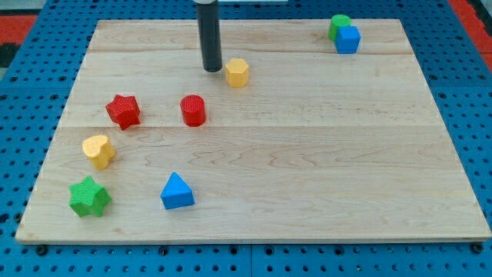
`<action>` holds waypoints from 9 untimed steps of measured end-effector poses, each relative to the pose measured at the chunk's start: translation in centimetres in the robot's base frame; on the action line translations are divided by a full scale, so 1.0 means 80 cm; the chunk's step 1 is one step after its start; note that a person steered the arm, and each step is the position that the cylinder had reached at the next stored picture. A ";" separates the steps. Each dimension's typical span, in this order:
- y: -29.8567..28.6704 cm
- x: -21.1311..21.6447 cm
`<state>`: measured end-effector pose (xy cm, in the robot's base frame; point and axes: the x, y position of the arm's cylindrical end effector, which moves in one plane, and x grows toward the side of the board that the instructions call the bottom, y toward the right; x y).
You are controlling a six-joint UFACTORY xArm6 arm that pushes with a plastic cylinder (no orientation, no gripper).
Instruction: Push the hexagon at the top right of the board
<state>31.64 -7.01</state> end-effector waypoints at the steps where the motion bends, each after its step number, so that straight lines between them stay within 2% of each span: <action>1: 0.000 0.015; 3: 0.158 0.024; 4: 0.204 0.024; 6: 0.215 0.024; 8: 0.335 0.013; 9: 0.332 0.013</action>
<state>32.67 19.56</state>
